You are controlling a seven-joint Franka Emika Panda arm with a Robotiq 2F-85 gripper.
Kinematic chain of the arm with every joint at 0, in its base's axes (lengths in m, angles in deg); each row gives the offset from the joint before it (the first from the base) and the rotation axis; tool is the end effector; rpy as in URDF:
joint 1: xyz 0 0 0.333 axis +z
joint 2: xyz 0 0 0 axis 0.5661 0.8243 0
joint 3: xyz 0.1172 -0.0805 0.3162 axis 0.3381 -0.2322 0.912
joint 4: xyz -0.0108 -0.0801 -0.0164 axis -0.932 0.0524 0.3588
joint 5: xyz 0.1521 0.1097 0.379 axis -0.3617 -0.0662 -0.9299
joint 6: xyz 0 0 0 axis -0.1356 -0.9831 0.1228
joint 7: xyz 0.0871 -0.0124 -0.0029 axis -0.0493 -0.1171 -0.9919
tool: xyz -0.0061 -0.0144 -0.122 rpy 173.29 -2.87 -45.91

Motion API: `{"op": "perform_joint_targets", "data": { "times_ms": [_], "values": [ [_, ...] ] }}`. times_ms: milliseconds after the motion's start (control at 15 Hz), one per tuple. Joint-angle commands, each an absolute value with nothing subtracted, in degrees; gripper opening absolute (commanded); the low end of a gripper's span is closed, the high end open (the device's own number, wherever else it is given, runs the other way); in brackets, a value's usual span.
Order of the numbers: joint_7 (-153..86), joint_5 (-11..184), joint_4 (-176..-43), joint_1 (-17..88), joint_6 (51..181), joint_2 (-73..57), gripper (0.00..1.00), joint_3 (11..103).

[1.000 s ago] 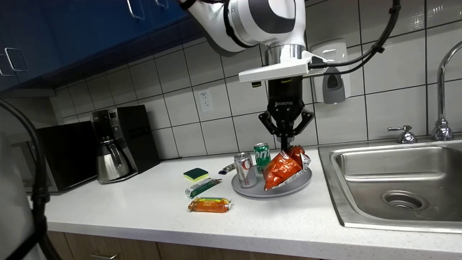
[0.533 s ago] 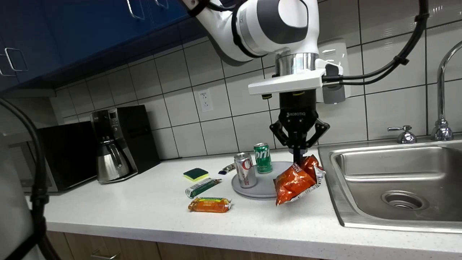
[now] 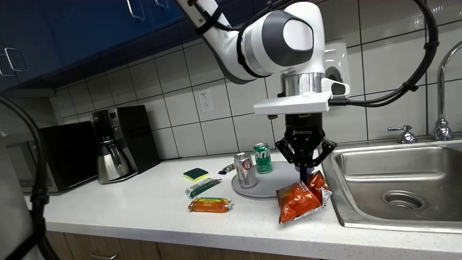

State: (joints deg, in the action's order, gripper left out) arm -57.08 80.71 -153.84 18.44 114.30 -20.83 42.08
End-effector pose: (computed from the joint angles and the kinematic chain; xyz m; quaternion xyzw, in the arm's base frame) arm 0.4140 -0.2891 0.2783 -0.9861 0.1547 0.0514 0.0321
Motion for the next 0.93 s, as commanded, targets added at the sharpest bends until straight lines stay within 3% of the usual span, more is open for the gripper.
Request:
{"op": "perform_joint_targets", "data": {
  "times_ms": [0,67,267,733,867],
  "values": [
    [-58.1,79.9,-154.1,17.4,115.8,-20.6,0.00,42.8],
    [-57.8,80.0,-154.0,17.4,115.4,-20.6,0.26,42.8],
    [-57.4,80.7,-153.7,17.6,113.5,-21.9,0.40,42.9],
    [-56.8,81.3,-152.5,18.4,108.0,-27.2,0.94,43.4],
    [-56.7,81.2,-151.8,18.7,106.8,-28.1,1.00,43.5]
  ]
}}
